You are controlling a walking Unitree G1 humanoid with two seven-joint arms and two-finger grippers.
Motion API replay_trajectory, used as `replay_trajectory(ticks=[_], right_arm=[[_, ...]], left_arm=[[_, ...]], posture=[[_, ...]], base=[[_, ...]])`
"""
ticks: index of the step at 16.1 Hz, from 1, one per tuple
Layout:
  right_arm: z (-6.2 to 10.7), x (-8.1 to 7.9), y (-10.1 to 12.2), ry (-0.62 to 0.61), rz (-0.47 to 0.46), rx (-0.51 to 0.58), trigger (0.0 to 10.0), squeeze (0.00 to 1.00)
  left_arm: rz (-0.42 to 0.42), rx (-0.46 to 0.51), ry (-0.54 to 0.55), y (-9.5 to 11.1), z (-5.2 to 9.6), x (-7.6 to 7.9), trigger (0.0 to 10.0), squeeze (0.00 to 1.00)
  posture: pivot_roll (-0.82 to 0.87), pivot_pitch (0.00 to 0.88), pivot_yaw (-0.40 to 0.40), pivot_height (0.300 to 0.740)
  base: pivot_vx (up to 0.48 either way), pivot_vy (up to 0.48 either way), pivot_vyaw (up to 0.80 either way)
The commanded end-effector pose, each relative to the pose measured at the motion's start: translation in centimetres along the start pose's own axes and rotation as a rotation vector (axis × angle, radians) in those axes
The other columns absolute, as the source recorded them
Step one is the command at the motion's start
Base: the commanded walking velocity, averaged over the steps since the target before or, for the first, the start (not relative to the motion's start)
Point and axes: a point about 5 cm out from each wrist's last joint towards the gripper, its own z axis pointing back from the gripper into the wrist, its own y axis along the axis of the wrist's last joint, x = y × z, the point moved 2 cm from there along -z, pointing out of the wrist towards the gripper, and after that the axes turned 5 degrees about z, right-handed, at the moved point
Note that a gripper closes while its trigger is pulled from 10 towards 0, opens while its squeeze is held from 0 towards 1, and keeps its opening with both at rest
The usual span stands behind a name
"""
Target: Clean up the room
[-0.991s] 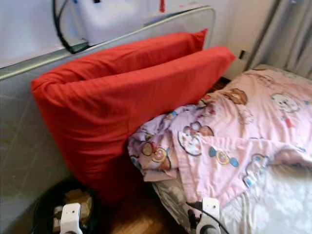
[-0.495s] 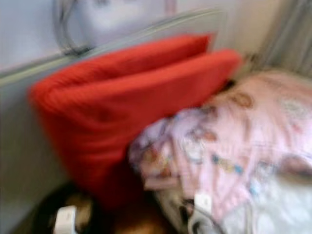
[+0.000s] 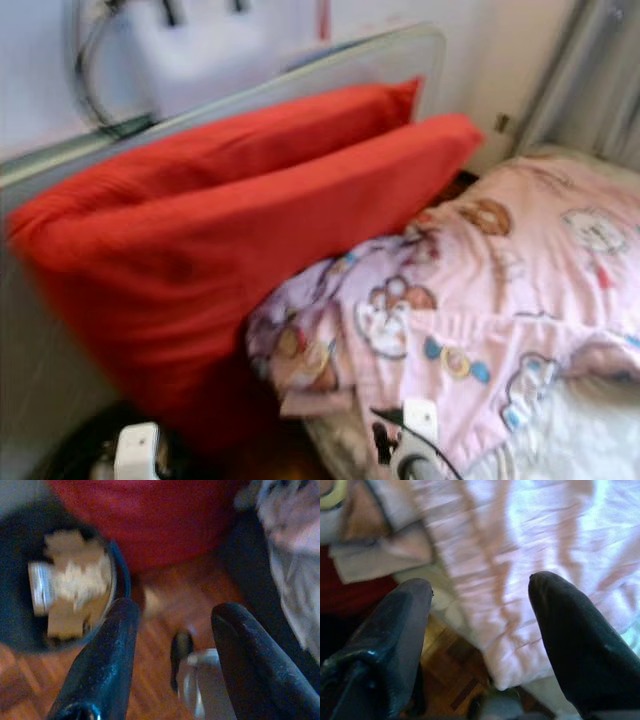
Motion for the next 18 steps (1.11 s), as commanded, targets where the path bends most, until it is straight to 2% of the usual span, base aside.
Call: replay_trajectory(ticks=[1, 10, 11, 12, 16, 18], right_arm=[[0.3, 1.1, -0.5, -0.029, 0.002, -0.015, 10.0, 0.0], [0.2, 1.1, -0.5, -0.028, 0.002, -0.014, 10.0, 0.0], [0.1, 0.0, 3.6, 0.026, 0.006, 0.231, 10.0, 0.0], [0.2, -0.6, 5.5, 0.051, 0.011, 0.347, 10.0, 0.0], [0.2, -0.6, 5.9, 0.037, -0.006, 0.352, 10.0, 0.0], [0.3, -0.5, 5.8, 0.029, -0.014, 0.362, 10.0, 0.0]], left_arm=[[0.006, -0.001, -0.016, 0.0, -0.1, 0.6, 10.0, 0.0], [0.006, -0.001, -0.017, 0.0, -0.1, 0.6, 10.0, 0.0], [0.023, 0.351, -0.121, 6.7, -0.2, 3.7, 10.0, 0.0], [0.034, 0.501, -0.163, 9.4, 0.4, 4.9, 10.0, 0.0], [0.001, 0.491, -0.148, 9.2, 0.4, 4.6, 10.0, 0.0], [-0.006, 0.482, -0.123, 8.7, 0.6, 3.8, 10.0, 0.0]], posture=[[0.01, 0.027, 0.014, 0.74], [0.01, 0.027, 0.014, 0.74], [0.01, 0.032, 0.006, 0.74], [0.01, 0.031, 0.006, 0.74], [0.01, 0.007, 0.008, 0.74], [0.01, 0.0, 0.012, 0.74]], base=[[0.277, 0.0, 0.0], [0.278, 0.0, 0.0], [0.0, 0.0, 0.0], [0.0, 0.0, 0.0], [0.0, 0.0, 0.0], [0.0, 0.0, 0.0]])
